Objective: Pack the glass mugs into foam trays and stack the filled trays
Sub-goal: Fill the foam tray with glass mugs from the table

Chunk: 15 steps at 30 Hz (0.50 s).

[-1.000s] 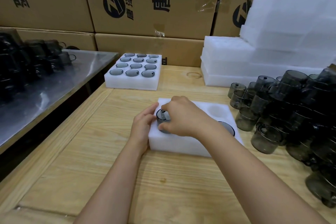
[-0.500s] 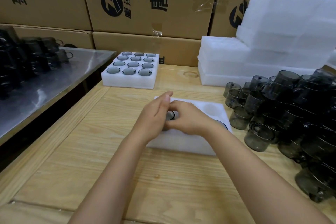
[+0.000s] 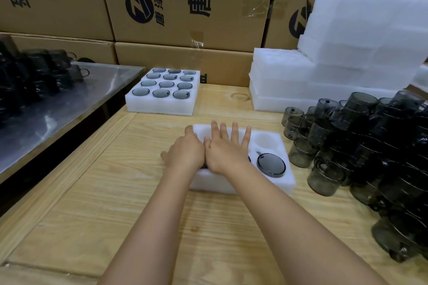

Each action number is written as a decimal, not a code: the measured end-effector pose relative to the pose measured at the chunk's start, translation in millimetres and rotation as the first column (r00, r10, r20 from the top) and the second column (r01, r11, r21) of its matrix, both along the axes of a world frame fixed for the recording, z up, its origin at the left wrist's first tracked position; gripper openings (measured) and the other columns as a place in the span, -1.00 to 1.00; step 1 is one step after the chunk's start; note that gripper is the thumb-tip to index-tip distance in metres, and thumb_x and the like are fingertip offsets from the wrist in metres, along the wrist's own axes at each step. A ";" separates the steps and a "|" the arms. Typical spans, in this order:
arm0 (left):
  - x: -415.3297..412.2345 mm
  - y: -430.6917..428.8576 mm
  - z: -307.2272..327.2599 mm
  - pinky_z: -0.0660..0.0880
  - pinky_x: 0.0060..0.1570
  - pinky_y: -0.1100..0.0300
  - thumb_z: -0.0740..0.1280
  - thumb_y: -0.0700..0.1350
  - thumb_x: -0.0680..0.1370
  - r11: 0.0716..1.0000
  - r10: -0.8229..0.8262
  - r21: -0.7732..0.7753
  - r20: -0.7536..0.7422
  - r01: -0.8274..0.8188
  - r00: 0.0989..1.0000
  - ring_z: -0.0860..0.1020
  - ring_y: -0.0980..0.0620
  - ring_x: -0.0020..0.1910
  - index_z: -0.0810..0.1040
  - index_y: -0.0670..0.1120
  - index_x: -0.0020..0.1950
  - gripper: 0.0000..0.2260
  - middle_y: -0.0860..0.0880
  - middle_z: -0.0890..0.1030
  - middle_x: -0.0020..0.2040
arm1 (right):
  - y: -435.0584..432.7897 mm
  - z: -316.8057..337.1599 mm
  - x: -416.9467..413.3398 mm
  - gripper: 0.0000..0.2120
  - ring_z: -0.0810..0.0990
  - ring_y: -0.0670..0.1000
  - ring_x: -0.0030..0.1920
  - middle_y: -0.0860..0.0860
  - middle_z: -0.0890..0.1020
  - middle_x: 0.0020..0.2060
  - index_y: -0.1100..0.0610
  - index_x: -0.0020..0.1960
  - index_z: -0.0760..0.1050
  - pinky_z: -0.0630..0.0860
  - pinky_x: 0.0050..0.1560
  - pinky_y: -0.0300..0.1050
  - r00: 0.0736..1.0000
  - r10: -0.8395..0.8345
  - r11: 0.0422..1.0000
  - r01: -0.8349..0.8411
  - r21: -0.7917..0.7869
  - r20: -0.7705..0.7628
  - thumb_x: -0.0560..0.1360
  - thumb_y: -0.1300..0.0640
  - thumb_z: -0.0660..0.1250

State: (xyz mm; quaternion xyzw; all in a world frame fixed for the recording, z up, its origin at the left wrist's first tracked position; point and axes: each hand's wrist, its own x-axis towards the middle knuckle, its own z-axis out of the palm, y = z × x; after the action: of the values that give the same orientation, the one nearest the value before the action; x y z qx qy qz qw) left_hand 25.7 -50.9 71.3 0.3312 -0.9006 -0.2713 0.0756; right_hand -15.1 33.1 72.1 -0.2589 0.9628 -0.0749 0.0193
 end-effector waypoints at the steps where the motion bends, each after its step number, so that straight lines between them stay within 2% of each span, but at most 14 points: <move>1: -0.8 0.4 -1.0 0.32 0.16 -0.06 0.03 0.06 0.62 1.000 -0.012 -0.007 0.019 0.012 1.000 0.45 -0.19 0.24 0.18 0.01 0.46 -0.59 -0.12 0.50 0.28 | -0.7 0.5 0.6 -0.48 -0.34 0.18 0.49 0.06 -0.17 0.54 0.07 0.53 -0.28 -0.53 0.28 0.28 1.000 -0.010 0.999 0.010 0.033 0.011 0.62 -0.04 -0.26; 4: -4.9 -2.6 -1.3 0.31 0.05 0.00 0.03 0.08 0.62 0.996 -0.023 -0.079 0.056 0.027 0.998 0.48 -0.18 0.19 0.15 0.01 0.46 -0.59 -0.12 0.52 0.24 | -2.5 4.6 -0.8 -0.48 -0.33 0.19 0.49 0.07 -0.20 0.53 0.06 0.54 -0.28 -0.51 0.28 0.32 1.000 -0.018 0.993 0.016 0.115 0.013 0.62 -0.05 -0.27; 5: -5.1 -3.9 -1.6 0.32 0.10 -0.01 0.01 0.07 0.62 0.995 -0.021 -0.096 0.089 0.030 0.996 0.48 -0.19 0.18 0.16 -0.01 0.43 -0.60 -0.13 0.53 0.22 | -2.8 5.3 -1.0 -0.48 -0.32 0.19 0.49 0.09 -0.20 0.53 0.06 0.53 -0.28 -0.51 0.28 0.32 1.000 -0.024 0.991 0.022 0.133 0.011 0.62 -0.06 -0.27; 8: -3.1 -7.4 0.0 0.23 0.28 -0.23 -0.04 0.10 0.61 0.989 -0.003 -0.142 0.199 0.032 0.980 0.45 -0.22 0.24 0.12 -0.03 0.45 -0.57 -0.14 0.50 0.25 | -5.6 5.2 -0.6 -0.47 -0.31 0.19 0.50 0.11 -0.21 0.53 0.05 0.53 -0.30 -0.50 0.28 0.34 0.999 -0.038 0.988 0.036 0.152 0.014 0.62 -0.07 -0.28; 11: -4.0 -5.5 2.0 0.15 0.33 -0.26 -0.05 0.12 0.62 0.985 0.027 -0.174 0.208 0.010 0.978 0.41 -0.22 0.31 0.01 0.00 0.53 -0.51 -0.15 0.45 0.34 | -6.1 5.2 -0.5 -0.47 -0.28 0.21 0.50 0.11 -0.21 0.53 0.05 0.53 -0.29 -0.46 0.30 0.35 0.998 -0.041 0.989 0.034 0.141 0.046 0.62 -0.08 -0.26; 13: -2.4 -2.7 0.3 0.18 0.32 -0.20 -0.06 0.10 0.63 0.982 0.054 -0.185 0.124 -0.030 0.991 0.40 -0.22 0.31 0.04 -0.03 0.52 -0.52 -0.16 0.44 0.35 | -1.7 5.4 -1.0 -0.47 -0.24 0.21 0.51 0.11 -0.20 0.53 0.05 0.54 -0.22 -0.37 0.38 0.29 0.995 -0.006 0.998 0.000 0.056 0.104 0.63 -0.10 -0.23; 15: 0.9 -1.7 -4.0 0.27 0.25 -0.09 0.00 0.06 0.64 0.993 0.063 -0.092 -0.123 -0.075 0.990 0.44 -0.20 0.27 0.17 -0.08 0.47 -0.56 -0.16 0.49 0.30 | 9.4 10.5 -0.5 -0.46 -0.13 0.19 0.52 0.14 -0.08 0.54 0.09 0.55 -0.06 -0.25 0.46 0.14 0.984 0.089 0.994 -0.078 -0.076 0.152 0.64 -0.11 -0.16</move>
State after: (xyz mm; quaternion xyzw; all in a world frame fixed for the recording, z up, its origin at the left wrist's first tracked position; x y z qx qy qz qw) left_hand 26.6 -52.6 67.3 0.3412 -0.8944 -0.2441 0.1549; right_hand -15.6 42.4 82.7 -0.2928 0.9436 -0.1272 0.0883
